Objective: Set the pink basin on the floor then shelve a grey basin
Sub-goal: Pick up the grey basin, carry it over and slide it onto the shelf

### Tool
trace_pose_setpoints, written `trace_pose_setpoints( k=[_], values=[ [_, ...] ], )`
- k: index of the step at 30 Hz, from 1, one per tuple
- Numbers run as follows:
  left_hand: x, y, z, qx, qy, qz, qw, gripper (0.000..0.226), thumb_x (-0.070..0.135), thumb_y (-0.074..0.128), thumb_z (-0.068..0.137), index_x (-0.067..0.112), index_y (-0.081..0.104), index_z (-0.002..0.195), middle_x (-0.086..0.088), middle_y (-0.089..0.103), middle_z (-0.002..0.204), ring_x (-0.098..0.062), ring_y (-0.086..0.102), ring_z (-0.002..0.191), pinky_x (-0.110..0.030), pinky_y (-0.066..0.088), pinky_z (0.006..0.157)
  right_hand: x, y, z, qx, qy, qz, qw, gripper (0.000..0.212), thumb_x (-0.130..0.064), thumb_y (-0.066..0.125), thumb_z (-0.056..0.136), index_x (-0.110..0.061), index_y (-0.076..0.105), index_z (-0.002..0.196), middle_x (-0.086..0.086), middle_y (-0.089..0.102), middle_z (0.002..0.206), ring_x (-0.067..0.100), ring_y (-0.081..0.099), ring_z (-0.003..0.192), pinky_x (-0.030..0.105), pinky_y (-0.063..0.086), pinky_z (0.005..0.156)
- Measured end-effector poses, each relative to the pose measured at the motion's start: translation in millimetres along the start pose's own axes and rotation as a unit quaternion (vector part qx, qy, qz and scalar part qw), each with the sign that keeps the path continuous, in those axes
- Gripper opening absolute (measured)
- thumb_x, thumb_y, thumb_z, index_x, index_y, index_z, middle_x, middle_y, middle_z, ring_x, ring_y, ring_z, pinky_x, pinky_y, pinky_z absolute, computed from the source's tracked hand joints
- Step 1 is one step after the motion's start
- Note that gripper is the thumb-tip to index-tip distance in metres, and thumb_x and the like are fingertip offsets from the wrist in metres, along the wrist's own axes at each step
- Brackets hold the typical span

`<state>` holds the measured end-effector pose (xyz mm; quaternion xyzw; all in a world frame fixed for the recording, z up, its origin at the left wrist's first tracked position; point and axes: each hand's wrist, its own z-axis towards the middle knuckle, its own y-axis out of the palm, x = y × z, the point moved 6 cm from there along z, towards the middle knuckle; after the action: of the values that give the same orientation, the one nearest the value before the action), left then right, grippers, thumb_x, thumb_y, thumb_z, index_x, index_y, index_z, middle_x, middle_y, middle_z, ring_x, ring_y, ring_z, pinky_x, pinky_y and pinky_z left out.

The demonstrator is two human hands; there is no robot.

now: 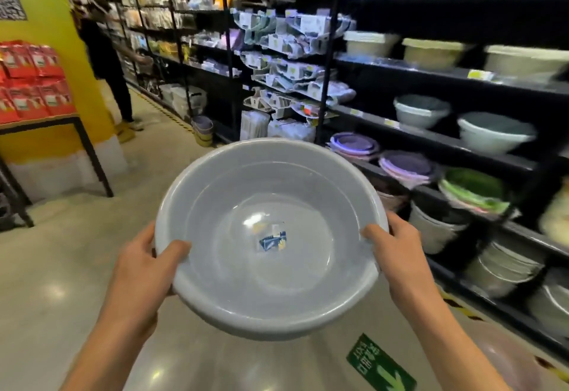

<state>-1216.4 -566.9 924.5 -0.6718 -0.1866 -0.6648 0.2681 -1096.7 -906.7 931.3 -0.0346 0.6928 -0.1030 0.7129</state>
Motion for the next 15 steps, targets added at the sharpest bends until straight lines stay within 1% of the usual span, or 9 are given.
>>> trace_pose_setpoints(
  k=[1, 3, 5, 7, 8, 10, 12, 14, 15],
  values=[
    [3.3, 24.7, 4.2, -0.021, 0.006, -0.003, 1.000, 0.042, 0.009, 0.065, 0.086, 0.050, 0.074, 0.088, 0.006, 0.078, 0.083, -0.020, 0.075, 0.063, -0.035, 0.060, 0.047, 3.5, -20.5, 6.8, 0.019, -0.001, -0.002, 1.000, 0.022, -0.009, 0.060, 0.083, -0.024, 0.074, 0.092, 0.000, 0.078, 0.080, 0.026, 0.075, 0.073, 0.038, 0.056, 0.059],
    [9.0, 74.5, 12.3, -0.065, 0.012, -0.012, 0.998, 0.042, 0.007, 0.064, 0.086, 0.047, 0.075, 0.089, 0.004, 0.078, 0.082, -0.015, 0.074, 0.058, -0.031, 0.058, 0.045, 10.2, -61.4, 17.8, 0.064, -0.004, -0.009, 0.998, 0.022, -0.010, 0.060, 0.084, -0.023, 0.074, 0.096, 0.005, 0.078, 0.086, 0.030, 0.075, 0.078, 0.046, 0.060, 0.066],
    [13.2, 124.5, 18.1, -0.107, 0.016, -0.012, 0.994, 0.042, 0.004, 0.063, 0.086, 0.044, 0.076, 0.091, 0.003, 0.078, 0.079, -0.013, 0.073, 0.056, -0.028, 0.056, 0.043, 20.4, -101.5, 25.4, 0.104, 0.005, -0.009, 0.995, 0.025, -0.011, 0.060, 0.085, -0.027, 0.073, 0.099, 0.004, 0.078, 0.089, 0.029, 0.076, 0.081, 0.052, 0.063, 0.072],
    [18.5, 173.6, 20.7, -0.147, 0.017, -0.018, 0.989, 0.039, 0.002, 0.062, 0.085, 0.038, 0.077, 0.094, 0.000, 0.078, 0.078, -0.014, 0.072, 0.055, -0.029, 0.055, 0.042, 32.6, -139.9, 31.1, 0.145, 0.017, -0.005, 0.989, 0.024, -0.013, 0.060, 0.085, -0.028, 0.073, 0.099, 0.004, 0.078, 0.090, 0.030, 0.076, 0.082, 0.056, 0.063, 0.076],
    [20.8, 197.6, 21.9, -0.165, 0.018, -0.019, 0.986, 0.037, 0.001, 0.062, 0.085, 0.033, 0.076, 0.095, -0.003, 0.078, 0.079, -0.015, 0.071, 0.055, -0.032, 0.056, 0.042, 39.0, -158.0, 33.5, 0.166, 0.020, 0.001, 0.986, 0.025, -0.012, 0.060, 0.085, -0.028, 0.074, 0.100, 0.004, 0.079, 0.090, 0.030, 0.076, 0.082, 0.057, 0.063, 0.076],
    [23.6, 243.6, 25.0, -0.197, 0.024, -0.014, 0.980, 0.033, -0.001, 0.062, 0.086, 0.029, 0.074, 0.096, -0.007, 0.077, 0.079, -0.025, 0.071, 0.063, -0.038, 0.056, 0.048, 51.7, -189.2, 36.7, 0.207, 0.026, 0.010, 0.978, 0.028, -0.012, 0.060, 0.086, -0.029, 0.074, 0.102, -0.001, 0.079, 0.088, 0.029, 0.076, 0.083, 0.054, 0.063, 0.074],
    [27.0, 289.4, 26.5, -0.232, 0.028, -0.004, 0.972, 0.034, -0.003, 0.062, 0.086, 0.028, 0.072, 0.098, -0.002, 0.077, 0.073, -0.031, 0.069, 0.067, -0.039, 0.055, 0.052, 65.0, -216.6, 37.0, 0.251, 0.039, 0.011, 0.967, 0.028, -0.013, 0.060, 0.085, -0.030, 0.074, 0.102, -0.007, 0.077, 0.083, 0.027, 0.076, 0.081, 0.047, 0.062, 0.068],
    [27.7, 334.1, 28.6, -0.268, 0.035, 0.004, 0.963, 0.035, -0.003, 0.062, 0.086, 0.026, 0.072, 0.103, 0.002, 0.075, 0.067, -0.027, 0.068, 0.063, -0.037, 0.054, 0.051, 78.8, -241.2, 37.9, 0.287, 0.057, 0.016, 0.956, 0.027, -0.020, 0.060, 0.080, -0.030, 0.074, 0.099, -0.005, 0.077, 0.081, 0.028, 0.075, 0.079, 0.045, 0.061, 0.066],
    [27.1, 355.7, 29.8, -0.286, 0.034, 0.005, 0.957, 0.036, -0.003, 0.063, 0.086, 0.027, 0.072, 0.103, 0.002, 0.076, 0.068, -0.023, 0.068, 0.060, -0.037, 0.054, 0.052, 85.2, -252.3, 38.2, 0.304, 0.066, 0.019, 0.950, 0.027, -0.023, 0.059, 0.076, -0.031, 0.074, 0.097, -0.004, 0.076, 0.080, 0.026, 0.074, 0.076, 0.043, 0.060, 0.063]
  ],
)
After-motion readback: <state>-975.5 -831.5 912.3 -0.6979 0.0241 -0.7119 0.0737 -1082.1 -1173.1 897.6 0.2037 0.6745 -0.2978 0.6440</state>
